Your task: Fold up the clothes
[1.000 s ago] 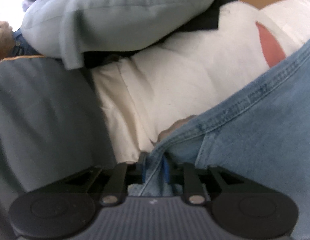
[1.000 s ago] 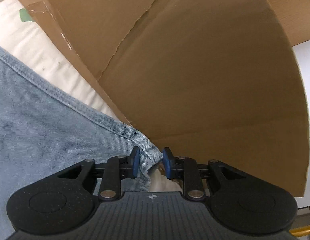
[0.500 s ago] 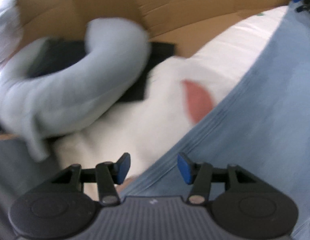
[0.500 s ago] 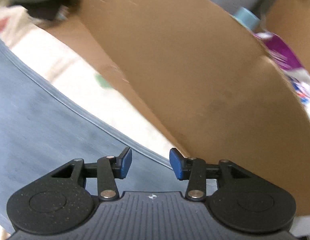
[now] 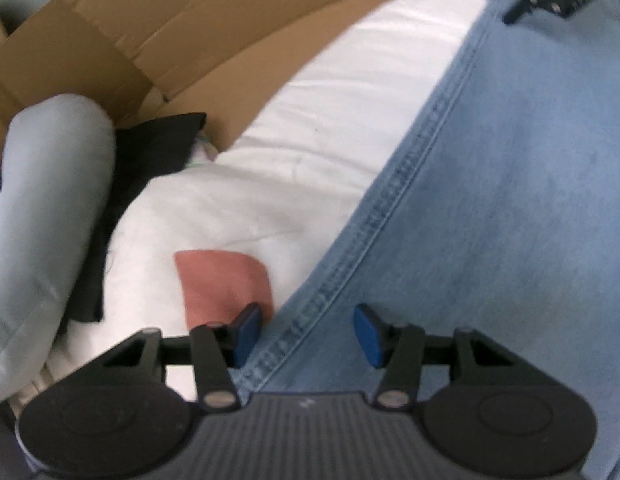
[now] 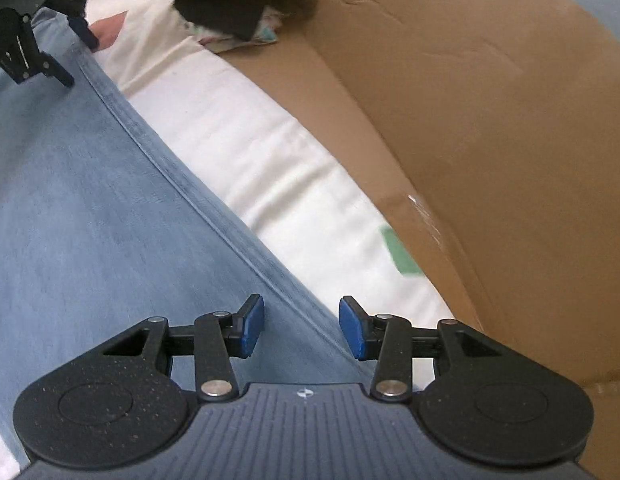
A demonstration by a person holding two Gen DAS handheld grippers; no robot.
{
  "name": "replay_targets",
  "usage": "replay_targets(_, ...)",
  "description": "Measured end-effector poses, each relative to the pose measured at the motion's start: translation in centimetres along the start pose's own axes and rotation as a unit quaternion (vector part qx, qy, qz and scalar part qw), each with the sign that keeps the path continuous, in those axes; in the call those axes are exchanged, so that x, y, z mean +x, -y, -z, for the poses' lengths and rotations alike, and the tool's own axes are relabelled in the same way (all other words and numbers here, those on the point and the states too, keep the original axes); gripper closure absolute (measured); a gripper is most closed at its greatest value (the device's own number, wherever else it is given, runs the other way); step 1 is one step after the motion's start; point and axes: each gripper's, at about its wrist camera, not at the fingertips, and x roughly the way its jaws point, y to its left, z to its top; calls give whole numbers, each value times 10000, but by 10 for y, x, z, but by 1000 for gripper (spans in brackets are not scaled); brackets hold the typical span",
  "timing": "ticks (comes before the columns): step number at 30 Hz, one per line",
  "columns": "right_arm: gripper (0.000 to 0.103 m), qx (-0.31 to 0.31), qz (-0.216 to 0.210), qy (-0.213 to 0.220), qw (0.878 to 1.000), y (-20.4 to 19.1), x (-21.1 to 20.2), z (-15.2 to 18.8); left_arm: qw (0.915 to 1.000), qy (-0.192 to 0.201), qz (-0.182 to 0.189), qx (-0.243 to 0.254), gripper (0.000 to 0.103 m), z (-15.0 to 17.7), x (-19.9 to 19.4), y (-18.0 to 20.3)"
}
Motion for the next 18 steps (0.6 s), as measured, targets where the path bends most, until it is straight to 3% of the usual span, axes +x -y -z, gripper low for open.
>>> replay_targets(2,55,-41,-93,-19,9999,-8,8,-11,9999,-32,47,97,76,-8,7,5)
replay_targets(5,54,-87,-336,-210,9992,-15,17,-19,9997,-33,25,244,93,-11,4,7)
replay_targets(7,56,-137,-370,-302,9988,-17,18,-20,9993,27,29,376,97,-9,2,8)
replay_targets(10,85,-293,-378,-321,9983,-19,18,-21,9992,232,36,316,100,-5,-6,3)
replay_targets(11,90,-369,-352,-331,9981,-22,16,-21,9992,293,30,271,100,-4,-7,1)
replay_targets(18,94,-562,66,-139,9983,-28,-1,-24,9983,556,-149,110,100,-5,-7,-5)
